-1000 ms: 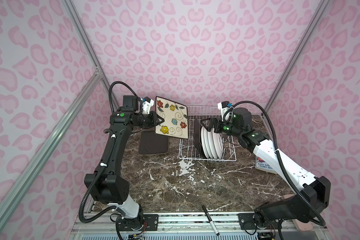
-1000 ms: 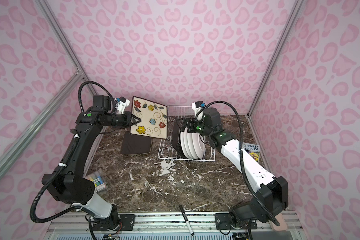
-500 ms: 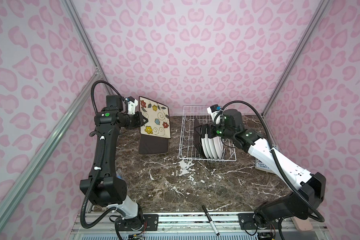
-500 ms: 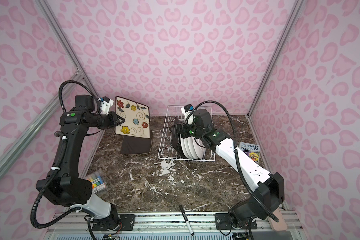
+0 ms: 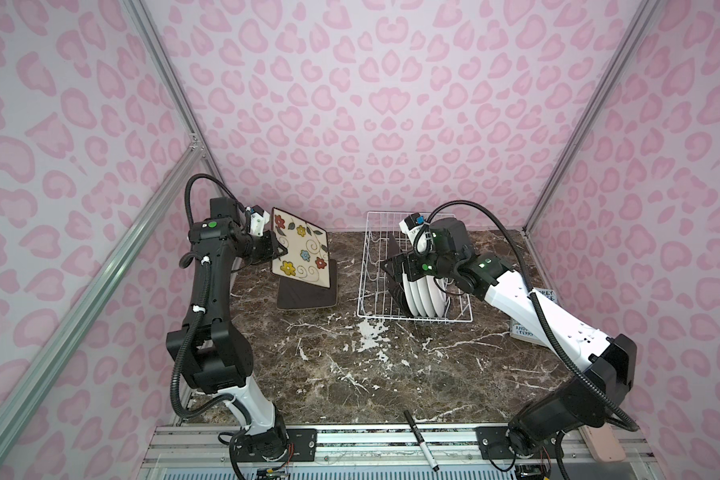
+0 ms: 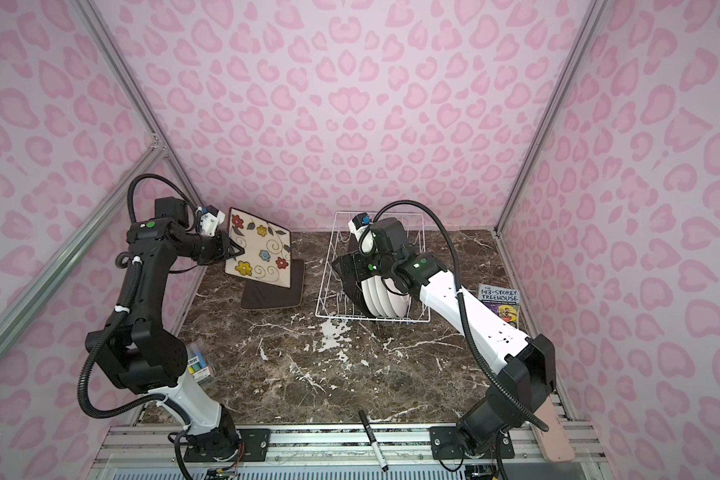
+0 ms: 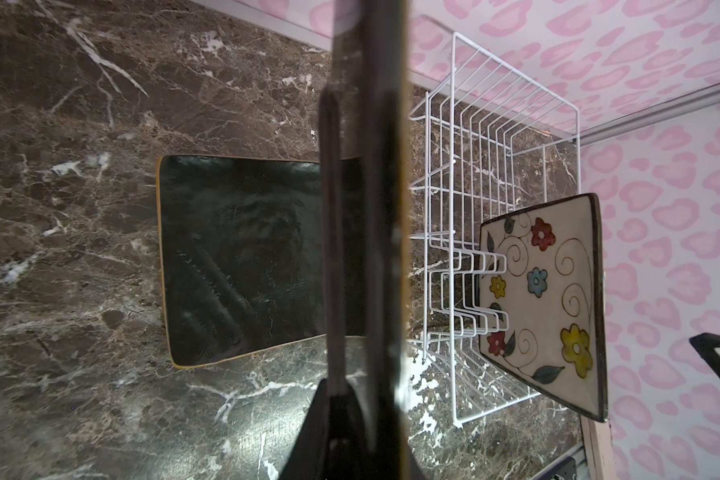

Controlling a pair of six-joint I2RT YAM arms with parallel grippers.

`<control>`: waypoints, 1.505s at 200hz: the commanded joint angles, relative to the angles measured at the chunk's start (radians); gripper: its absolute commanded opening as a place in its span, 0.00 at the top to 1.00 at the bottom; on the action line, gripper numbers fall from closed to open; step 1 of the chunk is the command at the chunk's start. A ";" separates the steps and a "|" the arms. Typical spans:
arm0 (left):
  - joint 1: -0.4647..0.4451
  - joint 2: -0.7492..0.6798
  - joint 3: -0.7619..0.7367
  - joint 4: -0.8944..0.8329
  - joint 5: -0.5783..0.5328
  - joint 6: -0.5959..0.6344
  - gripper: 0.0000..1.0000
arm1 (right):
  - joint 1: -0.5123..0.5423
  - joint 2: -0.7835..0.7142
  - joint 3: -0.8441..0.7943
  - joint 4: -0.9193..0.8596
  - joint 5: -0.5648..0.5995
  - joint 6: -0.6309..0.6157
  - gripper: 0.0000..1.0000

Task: Unload the plates from the dish rack
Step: 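Carry the cream plate toward the dark plates while the right gripper withdraws, then lower the cream flowered plate flat onto the dark plates with the left gripper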

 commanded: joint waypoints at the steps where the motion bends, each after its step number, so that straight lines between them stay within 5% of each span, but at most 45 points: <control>1: 0.018 0.027 0.017 0.070 0.156 0.029 0.97 | 0.002 0.010 0.005 -0.018 0.022 -0.021 0.01; 79: 0.060 0.118 0.007 -0.019 0.193 0.195 0.97 | 0.002 0.030 0.017 -0.035 0.021 -0.032 0.01; 143: 0.111 0.188 -0.050 0.050 0.317 0.166 0.97 | 0.004 0.031 0.015 -0.039 0.021 -0.035 0.01; 301: 0.127 0.356 -0.056 0.025 0.401 0.230 0.97 | 0.009 0.056 0.034 -0.061 0.024 -0.046 0.01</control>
